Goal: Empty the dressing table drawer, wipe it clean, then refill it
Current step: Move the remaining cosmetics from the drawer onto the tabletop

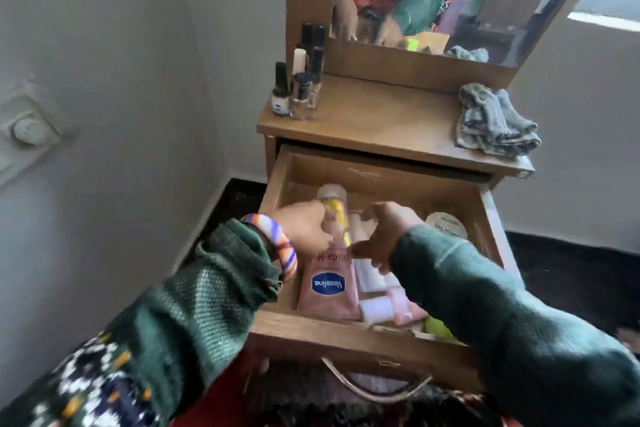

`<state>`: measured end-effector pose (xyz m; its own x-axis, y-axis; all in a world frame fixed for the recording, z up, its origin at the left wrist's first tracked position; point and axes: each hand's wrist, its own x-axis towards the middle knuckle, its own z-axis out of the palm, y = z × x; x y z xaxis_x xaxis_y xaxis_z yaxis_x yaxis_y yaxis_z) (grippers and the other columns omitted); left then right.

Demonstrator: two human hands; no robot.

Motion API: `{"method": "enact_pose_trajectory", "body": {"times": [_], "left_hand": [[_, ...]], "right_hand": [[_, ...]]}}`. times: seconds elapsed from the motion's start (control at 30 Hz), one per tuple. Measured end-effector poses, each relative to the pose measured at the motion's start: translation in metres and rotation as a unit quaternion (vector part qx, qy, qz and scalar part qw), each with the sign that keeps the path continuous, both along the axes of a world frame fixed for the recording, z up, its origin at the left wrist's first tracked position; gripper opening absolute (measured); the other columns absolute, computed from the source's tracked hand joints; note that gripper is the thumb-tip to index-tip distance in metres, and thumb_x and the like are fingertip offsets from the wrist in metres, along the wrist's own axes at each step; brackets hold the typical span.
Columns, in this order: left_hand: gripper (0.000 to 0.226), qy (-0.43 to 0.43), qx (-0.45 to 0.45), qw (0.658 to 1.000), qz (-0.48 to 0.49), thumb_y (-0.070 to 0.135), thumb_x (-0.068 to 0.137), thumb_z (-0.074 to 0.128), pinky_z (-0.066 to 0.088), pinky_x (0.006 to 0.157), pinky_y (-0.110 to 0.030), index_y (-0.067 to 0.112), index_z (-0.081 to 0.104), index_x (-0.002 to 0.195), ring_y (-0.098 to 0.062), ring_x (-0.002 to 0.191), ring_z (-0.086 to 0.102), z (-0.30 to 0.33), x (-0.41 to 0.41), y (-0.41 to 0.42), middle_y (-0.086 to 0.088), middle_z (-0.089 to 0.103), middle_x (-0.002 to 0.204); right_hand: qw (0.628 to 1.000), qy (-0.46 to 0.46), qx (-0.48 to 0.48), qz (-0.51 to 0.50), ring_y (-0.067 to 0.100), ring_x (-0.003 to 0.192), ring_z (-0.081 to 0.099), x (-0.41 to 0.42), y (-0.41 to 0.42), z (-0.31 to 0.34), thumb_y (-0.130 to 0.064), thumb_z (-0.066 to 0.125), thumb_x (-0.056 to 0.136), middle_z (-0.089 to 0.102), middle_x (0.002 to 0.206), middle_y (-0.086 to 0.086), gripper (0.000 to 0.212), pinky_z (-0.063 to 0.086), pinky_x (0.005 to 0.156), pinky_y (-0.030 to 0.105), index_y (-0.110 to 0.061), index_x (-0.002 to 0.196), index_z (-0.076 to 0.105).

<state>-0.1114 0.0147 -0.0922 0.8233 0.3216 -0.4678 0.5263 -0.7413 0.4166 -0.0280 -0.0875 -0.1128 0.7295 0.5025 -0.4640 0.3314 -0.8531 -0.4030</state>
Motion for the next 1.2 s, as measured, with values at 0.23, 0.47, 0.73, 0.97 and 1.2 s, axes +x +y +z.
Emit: {"method": "enact_pose_trajectory", "body": {"times": [0.23,0.47,0.73,0.97,1.2], "left_hand": [[0.016,0.015,-0.16,0.973,0.163,0.01,0.094,0.05,0.051,0.067,-0.033,0.006,0.042,0.107,-0.019,0.059,0.046,-0.038,0.012,0.011,-0.008,0.047,0.07],[0.064,-0.055,-0.128,0.977,0.162,0.004,0.078,0.072,0.047,0.099,-0.038,0.001,0.041,0.134,-0.029,0.119,0.053,-0.032,0.005,0.014,-0.016,0.053,0.132],[0.06,-0.174,-0.219,0.956,0.09,-0.007,0.076,0.069,0.049,0.083,-0.022,-0.002,0.044,0.13,-0.016,0.098,0.059,0.014,-0.015,0.011,-0.004,0.061,0.104],[0.045,-0.348,-0.207,0.907,0.115,-0.008,0.075,0.068,0.051,0.084,-0.023,0.003,0.054,0.116,-0.014,0.09,0.059,0.057,0.006,0.016,0.003,0.06,0.089],[0.037,-0.371,0.001,0.924,0.093,0.007,0.076,0.072,0.049,0.088,-0.026,0.011,0.063,0.111,-0.017,0.101,0.063,0.06,0.02,0.026,-0.004,0.067,0.109]], "right_hand": [[0.997,0.058,0.034,-0.042,0.031,0.097,0.066,-0.004,0.005,-0.015,-0.02,0.075,0.074,0.067,0.102,0.016,0.028,0.054,0.088,0.043,-0.011,0.089,0.054],[0.979,0.124,0.105,-0.121,0.016,0.056,0.055,-0.002,0.008,-0.015,-0.018,0.075,0.075,0.06,0.069,0.007,0.03,0.049,0.05,0.022,-0.005,0.097,0.061],[0.943,0.206,0.223,-0.137,0.013,0.056,0.056,-0.012,-0.028,0.043,-0.01,0.073,0.077,0.062,0.069,0.008,0.017,0.052,0.06,0.025,-0.009,0.072,0.057],[0.889,0.198,0.37,-0.184,0.015,0.05,0.061,0.006,-0.025,0.092,-0.007,0.074,0.075,0.064,0.072,0.011,0.023,0.055,0.053,0.03,-0.007,0.087,0.055],[0.91,0.147,0.34,-0.188,0.007,0.026,0.05,0.058,0.02,0.107,-0.004,0.07,0.08,0.06,0.065,0.01,0.016,0.048,0.035,0.018,-0.008,0.083,0.055]]}}
